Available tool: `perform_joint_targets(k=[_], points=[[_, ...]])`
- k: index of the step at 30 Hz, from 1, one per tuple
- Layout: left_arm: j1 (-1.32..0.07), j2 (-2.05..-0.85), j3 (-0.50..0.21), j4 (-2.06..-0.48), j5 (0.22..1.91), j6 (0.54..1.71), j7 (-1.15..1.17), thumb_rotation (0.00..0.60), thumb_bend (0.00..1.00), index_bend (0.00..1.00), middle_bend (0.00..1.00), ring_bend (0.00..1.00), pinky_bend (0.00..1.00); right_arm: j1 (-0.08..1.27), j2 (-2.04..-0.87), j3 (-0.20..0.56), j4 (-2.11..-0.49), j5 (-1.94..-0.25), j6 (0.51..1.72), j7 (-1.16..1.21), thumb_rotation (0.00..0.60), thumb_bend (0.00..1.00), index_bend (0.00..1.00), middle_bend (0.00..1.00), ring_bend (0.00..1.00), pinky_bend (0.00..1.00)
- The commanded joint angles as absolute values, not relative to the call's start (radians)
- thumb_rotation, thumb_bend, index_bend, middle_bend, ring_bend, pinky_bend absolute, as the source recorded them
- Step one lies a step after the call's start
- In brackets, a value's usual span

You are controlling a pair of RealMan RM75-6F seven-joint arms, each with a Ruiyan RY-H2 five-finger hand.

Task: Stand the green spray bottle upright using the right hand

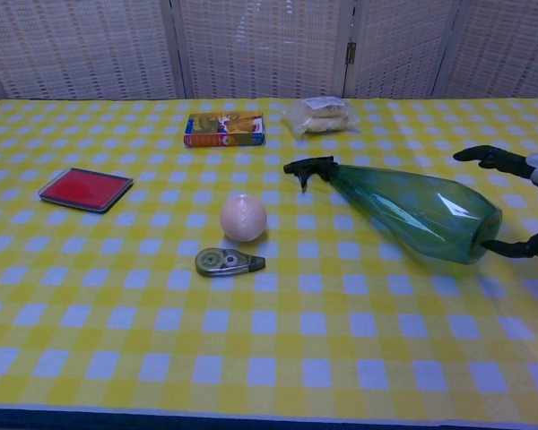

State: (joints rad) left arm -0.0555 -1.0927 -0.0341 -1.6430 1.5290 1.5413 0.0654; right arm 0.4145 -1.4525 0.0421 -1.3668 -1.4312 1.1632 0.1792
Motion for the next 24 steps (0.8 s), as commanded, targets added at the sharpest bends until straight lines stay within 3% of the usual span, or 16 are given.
perform_joint_targets(k=[1,10,24], points=[[-0.054,-1.092,-0.035,-1.642,1.527,1.543,0.064,0.315,0.43,0.02,0.0,0.0,0.0,0.4,-1.385,0.041,-1.416,-1.454,1.188,0.207,0.6,0.32,0.0,0.0,0.0,0.0],[-0.057,-1.096,-0.035,-1.646,1.523,1.536,0.083,0.316,0.43,0.02,0.0,0.0,0.0,0.386,-1.313,0.025,-1.523,-1.476,1.181,0.257,0.6,0.32,0.0,0.0,0.0,0.0],[-0.059,-1.093,-0.033,-1.642,1.527,1.531,0.071,0.317,0.43,0.02,0.0,0.0,0.0,0.438,-1.52,0.074,-1.349,-1.461,1.148,0.179,0.6,0.32,0.0,0.0,0.0,0.0]])
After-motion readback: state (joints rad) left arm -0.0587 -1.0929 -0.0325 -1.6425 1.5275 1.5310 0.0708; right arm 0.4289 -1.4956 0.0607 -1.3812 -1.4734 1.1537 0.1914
